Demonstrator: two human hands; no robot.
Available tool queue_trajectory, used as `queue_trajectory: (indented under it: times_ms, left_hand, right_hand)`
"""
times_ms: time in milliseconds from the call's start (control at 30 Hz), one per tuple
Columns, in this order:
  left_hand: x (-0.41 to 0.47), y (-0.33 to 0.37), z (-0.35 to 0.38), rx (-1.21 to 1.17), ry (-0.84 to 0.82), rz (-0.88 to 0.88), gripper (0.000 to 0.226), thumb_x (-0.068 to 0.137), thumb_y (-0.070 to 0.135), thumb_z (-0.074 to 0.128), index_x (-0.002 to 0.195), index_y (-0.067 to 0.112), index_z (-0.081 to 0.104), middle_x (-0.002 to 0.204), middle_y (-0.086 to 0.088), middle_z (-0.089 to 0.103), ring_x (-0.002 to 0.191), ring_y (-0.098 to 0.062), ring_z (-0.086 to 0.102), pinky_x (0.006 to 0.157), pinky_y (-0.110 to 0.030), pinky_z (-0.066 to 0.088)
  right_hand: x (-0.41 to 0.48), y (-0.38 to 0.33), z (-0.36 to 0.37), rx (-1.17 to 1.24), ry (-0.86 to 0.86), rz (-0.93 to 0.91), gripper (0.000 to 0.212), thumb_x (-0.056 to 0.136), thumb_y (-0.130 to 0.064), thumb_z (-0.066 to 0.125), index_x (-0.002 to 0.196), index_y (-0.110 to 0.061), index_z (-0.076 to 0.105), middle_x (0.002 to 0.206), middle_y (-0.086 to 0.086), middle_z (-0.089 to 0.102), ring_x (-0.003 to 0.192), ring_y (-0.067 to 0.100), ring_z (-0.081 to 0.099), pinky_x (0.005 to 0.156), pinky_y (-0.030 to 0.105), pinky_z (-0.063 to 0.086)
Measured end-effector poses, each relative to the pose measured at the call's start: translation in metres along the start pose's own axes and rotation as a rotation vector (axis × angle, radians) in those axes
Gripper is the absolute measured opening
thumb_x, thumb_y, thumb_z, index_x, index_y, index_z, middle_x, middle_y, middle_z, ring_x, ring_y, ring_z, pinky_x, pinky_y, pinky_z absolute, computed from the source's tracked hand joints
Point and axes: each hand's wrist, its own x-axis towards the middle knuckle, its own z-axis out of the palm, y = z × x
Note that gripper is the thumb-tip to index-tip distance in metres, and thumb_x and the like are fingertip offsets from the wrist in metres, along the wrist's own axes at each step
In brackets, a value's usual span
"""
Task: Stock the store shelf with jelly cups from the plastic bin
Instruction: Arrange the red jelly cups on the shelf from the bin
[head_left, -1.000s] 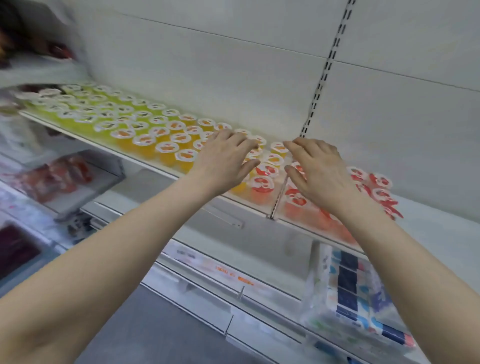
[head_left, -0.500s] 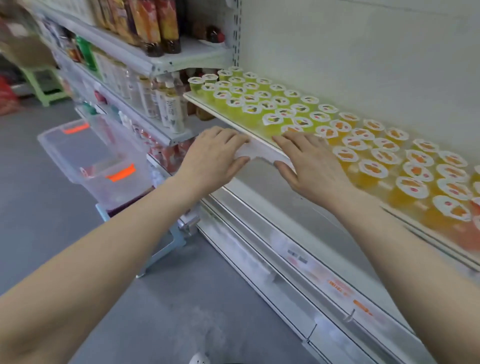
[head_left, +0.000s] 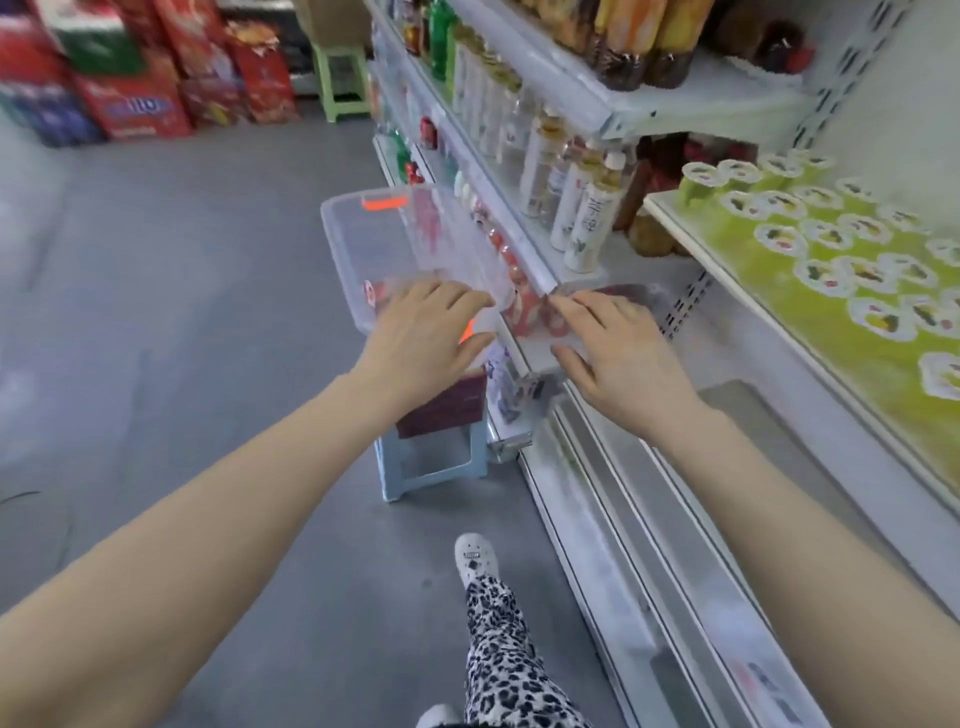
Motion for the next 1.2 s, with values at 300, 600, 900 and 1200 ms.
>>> queue_trajectory:
  times_ms: [300,600,900,1200]
  left_hand:
    - [0.029,-0.135,0.055,0.056,0.0,-0.398,0.037,0.094,0.033,0.04,0.118,0.016,0.063,0.109,-0.005,0.066,0.092,-0.035,0.056,0.074,-0.043,0.05]
    - [0.075,-0.232,0.139,-0.02,-0.076,-0.729,0.041,0.089,0.018,0.064,0.128,0.011,0.054,0.127,-0.012,0.054,0.104,-0.038,0.053,0.083,-0.049,0.051]
    - [0.08,-0.243,0.171,0.0,-0.029,-0.807,0.044,0.082,0.01,0.063,0.126,0.006,0.058,0.138,-0.014,0.049,0.114,-0.039,0.048,0.096,-0.036,0.042]
    - [0.08,-0.245,0.173,0.011,-0.027,-0.826,0.043,0.079,0.005,0.058,0.122,0.005,0.061,0.136,-0.016,0.05,0.113,-0.04,0.048,0.1,-0.034,0.038]
  right_hand:
    - [0.161,0.004,0.119,0.163,-0.201,-0.186,0.052,0.091,-0.037,0.042,0.131,-0.008,0.057,0.121,0.011,0.062,0.107,0.034,0.059,0.093,0.043,0.045]
    - [0.322,0.003,0.265,0.259,-0.569,-0.329,0.056,0.095,-0.023,0.053,0.148,-0.012,0.036,0.142,0.01,0.045,0.126,0.032,0.045,0.103,0.038,0.035]
    - [0.398,-0.033,0.414,0.338,-0.777,-0.348,0.062,0.085,-0.006,0.055,0.144,-0.012,0.037,0.153,0.009,0.033,0.14,0.03,0.033,0.107,0.043,0.036]
    - [0.381,-0.036,0.454,0.342,-0.721,-0.353,0.029,0.09,-0.017,0.059,0.119,-0.021,0.053,0.12,0.011,0.046,0.105,0.036,0.052,0.089,0.045,0.047]
